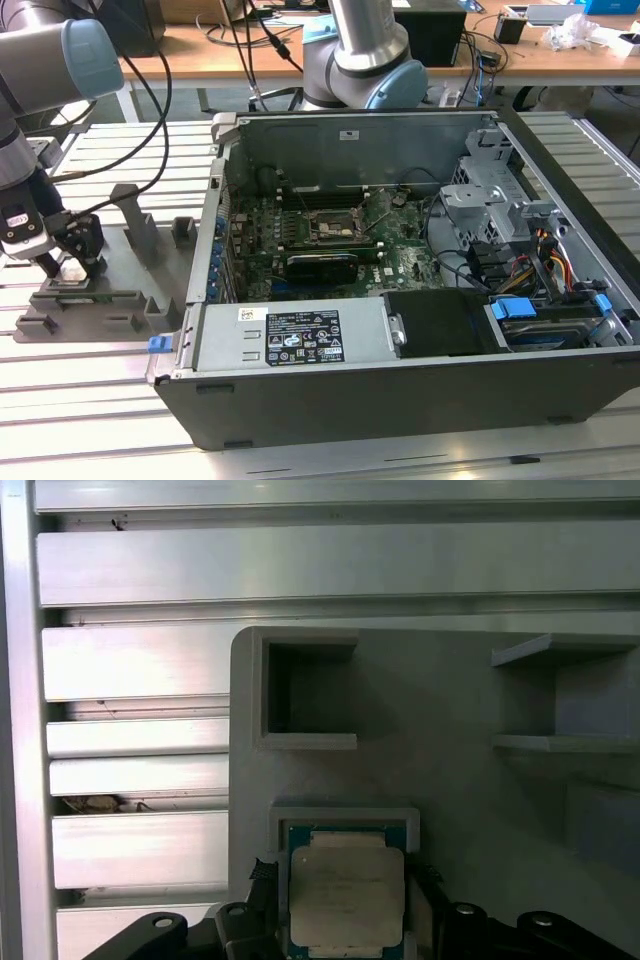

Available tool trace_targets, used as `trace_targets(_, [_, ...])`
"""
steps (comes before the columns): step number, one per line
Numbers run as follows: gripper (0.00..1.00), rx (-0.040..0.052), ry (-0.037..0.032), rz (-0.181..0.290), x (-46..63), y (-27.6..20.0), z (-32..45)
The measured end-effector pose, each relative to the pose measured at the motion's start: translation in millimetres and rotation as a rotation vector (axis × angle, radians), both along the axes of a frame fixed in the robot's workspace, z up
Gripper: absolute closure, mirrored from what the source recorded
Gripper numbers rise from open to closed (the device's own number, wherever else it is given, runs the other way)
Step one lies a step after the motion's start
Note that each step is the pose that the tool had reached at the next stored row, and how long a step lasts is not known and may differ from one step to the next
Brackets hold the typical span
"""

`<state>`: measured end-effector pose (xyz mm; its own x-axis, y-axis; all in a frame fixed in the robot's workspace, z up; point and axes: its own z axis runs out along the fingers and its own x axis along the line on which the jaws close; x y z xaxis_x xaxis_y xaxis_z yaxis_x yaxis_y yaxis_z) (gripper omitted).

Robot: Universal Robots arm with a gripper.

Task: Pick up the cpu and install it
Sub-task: 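Pick up the cpu and move it towards the insertion slot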

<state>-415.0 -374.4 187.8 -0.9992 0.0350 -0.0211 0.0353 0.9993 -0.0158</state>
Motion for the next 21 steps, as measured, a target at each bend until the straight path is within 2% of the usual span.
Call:
trace_targets(4, [0.39,0.0000,0.0000,0.000,0.0,0.0,-0.1])
trace_targets(5, [0.46,0.0000,0.0000,0.000,0.0,0.0,-0.1])
trace_targets(21, [0.46,0.0001,-0.0001,0.000,0.0,0.0,-0.3])
